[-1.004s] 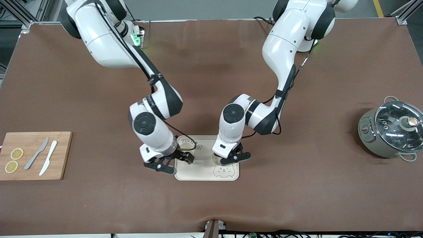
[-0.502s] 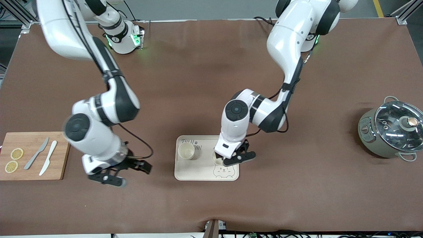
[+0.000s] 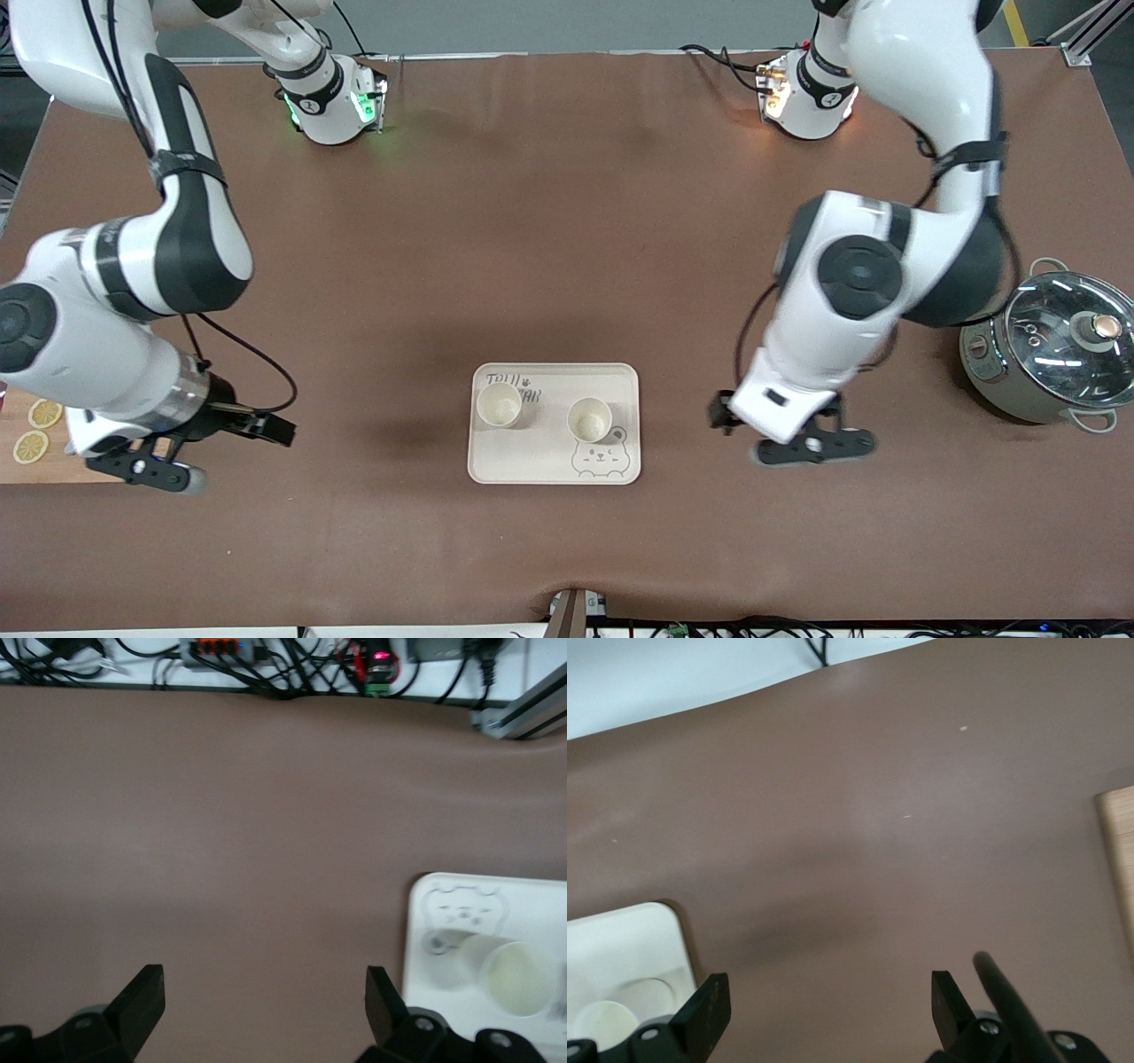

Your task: Place white IKEA cup upright on tray with both arms

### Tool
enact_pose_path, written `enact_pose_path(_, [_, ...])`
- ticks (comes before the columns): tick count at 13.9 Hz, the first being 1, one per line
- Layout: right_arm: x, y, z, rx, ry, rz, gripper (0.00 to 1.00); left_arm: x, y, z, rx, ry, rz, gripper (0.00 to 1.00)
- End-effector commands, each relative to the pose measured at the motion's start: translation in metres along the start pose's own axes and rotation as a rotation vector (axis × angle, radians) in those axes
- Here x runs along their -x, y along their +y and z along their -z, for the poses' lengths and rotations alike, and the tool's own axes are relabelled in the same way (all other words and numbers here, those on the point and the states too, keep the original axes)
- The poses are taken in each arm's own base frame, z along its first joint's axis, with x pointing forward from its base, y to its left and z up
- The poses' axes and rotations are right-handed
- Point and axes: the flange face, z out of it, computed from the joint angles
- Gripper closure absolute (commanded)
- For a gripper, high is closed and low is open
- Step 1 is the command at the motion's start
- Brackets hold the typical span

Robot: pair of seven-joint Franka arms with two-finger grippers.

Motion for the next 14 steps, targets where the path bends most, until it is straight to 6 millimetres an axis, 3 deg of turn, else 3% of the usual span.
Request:
enact_pose_path(1, [0.012, 0.033, 0.029, 0.020, -0.022, 0.073, 0.00, -0.007, -0.072, 0.005, 0.027, -0.045, -0.109, 0.00])
enact_pose_path(3, [0.014, 0.056, 0.050, 0.012, -0.029, 0.100, 0.00, -0.004, -0.136, 0.019, 0.096, -0.064, -0.149, 0.00])
enact_pose_path(5, [0.017, 0.083, 0.073, -0.012, -0.040, 0.090, 0.00, 0.007, -0.184, 0.041, 0.105, -0.056, -0.141, 0.00])
enact_pose_path(8, [0.034, 0.106, 0.104, -0.008, -0.049, 0.100, 0.00, 0.044, -0.214, 0.074, 0.117, -0.060, -0.134, 0.00])
enact_pose_path(10, [0.048, 0.129, 0.120, -0.004, -0.045, 0.111, 0.00, 0.064, -0.221, 0.100, 0.126, -0.044, -0.125, 0.00])
enact_pose_path(14, [0.077, 0.161, 0.135, -0.017, -0.055, 0.094, 0.00, 0.082, -0.231, 0.149, 0.122, -0.050, -0.139, 0.00])
